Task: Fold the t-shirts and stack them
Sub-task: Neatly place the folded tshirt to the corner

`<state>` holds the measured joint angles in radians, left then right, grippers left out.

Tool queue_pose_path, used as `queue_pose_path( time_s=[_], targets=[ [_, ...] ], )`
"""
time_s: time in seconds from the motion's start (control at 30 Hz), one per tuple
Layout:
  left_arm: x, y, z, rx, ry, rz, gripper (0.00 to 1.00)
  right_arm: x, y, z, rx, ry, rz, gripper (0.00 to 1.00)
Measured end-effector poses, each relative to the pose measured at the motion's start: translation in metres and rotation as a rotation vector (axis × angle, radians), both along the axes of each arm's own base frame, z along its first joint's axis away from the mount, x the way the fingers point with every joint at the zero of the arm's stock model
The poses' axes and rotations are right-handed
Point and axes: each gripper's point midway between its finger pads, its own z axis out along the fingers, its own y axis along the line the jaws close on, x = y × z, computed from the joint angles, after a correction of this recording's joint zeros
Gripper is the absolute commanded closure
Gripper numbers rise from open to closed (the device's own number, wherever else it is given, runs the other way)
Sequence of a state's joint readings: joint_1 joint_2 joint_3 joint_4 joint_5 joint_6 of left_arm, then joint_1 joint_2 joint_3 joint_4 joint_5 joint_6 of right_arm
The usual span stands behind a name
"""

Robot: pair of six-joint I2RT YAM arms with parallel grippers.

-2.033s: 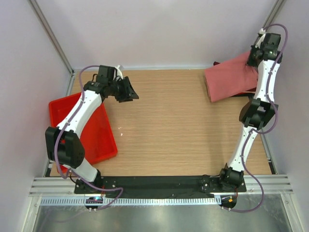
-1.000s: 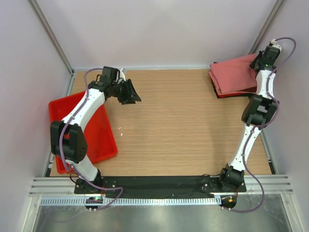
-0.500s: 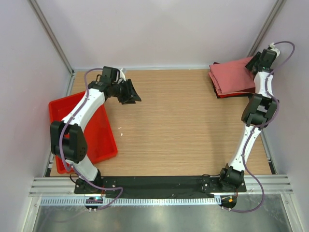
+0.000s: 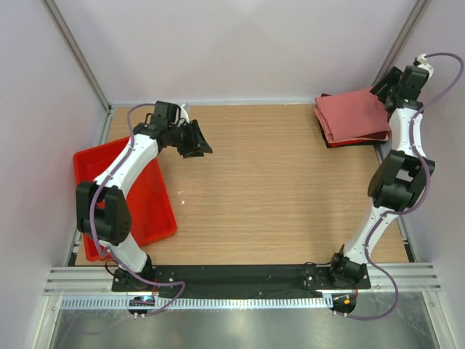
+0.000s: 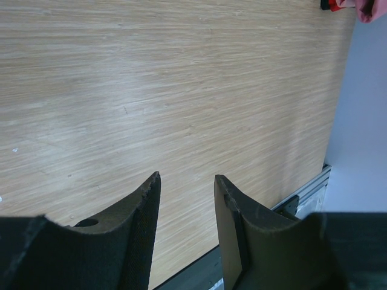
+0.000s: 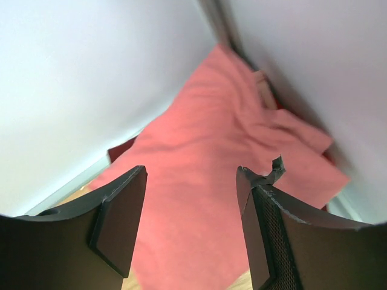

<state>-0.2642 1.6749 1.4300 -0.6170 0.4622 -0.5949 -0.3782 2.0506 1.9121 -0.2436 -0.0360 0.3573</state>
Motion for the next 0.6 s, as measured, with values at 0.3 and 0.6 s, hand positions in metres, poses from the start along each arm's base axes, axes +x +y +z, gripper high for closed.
queue_pose_path(
  time_s=[0.3, 0.6],
  targets=[
    [0.000, -0.001, -0.003, 0.008, -0.004, 0.001, 0.58, 0.006, 0.087, -0.044, 0.097, 0.071, 0.211, 0.57],
    [0.002, -0.002, -0.002, 0.012, -0.019, -0.002, 0.58, 0.038, 0.168, -0.117, 0.103, 0.174, 0.420, 0.60]
  ],
)
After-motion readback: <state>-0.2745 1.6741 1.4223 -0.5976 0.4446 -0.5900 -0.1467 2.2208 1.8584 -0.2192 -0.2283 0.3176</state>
